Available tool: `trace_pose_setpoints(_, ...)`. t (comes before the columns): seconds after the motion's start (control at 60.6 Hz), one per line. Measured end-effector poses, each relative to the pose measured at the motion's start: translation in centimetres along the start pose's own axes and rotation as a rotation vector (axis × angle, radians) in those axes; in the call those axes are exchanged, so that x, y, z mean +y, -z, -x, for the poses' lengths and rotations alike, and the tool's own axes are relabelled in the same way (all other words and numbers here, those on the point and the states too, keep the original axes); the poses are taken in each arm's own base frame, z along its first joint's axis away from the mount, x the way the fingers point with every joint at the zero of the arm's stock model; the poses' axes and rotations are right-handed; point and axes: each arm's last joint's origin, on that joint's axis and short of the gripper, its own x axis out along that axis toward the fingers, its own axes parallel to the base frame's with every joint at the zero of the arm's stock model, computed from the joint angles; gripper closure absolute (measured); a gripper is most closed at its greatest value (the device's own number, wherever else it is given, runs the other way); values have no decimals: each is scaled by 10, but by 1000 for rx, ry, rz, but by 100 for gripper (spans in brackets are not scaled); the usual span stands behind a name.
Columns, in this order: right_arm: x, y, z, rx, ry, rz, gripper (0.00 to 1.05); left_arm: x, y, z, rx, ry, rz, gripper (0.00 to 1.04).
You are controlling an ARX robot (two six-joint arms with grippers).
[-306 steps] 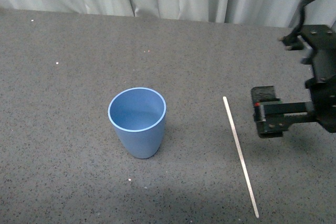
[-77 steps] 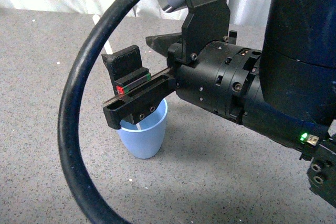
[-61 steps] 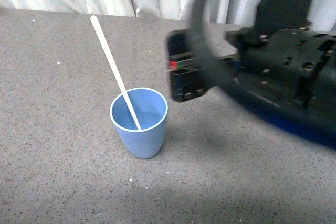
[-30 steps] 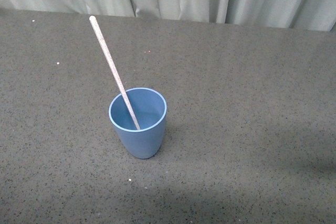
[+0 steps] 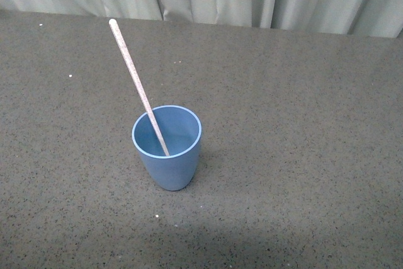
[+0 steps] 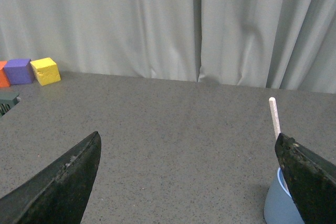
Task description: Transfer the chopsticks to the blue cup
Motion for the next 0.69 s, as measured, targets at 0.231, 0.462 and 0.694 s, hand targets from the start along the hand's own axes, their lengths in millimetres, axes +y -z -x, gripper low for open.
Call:
trace_pose_setpoints(0.231, -13, -3, 10, -10, -15, 3, 104, 0, 0, 0, 0, 0, 0, 7)
trace_pose_setpoints(0.462, -16, -4, 18, -16, 3, 2, 104, 0, 0, 0, 0, 0, 0, 7)
trace_pose_setpoints(0.694, -16, -5, 24, -18, 5, 2, 104, 0, 0, 0, 0, 0, 0, 7)
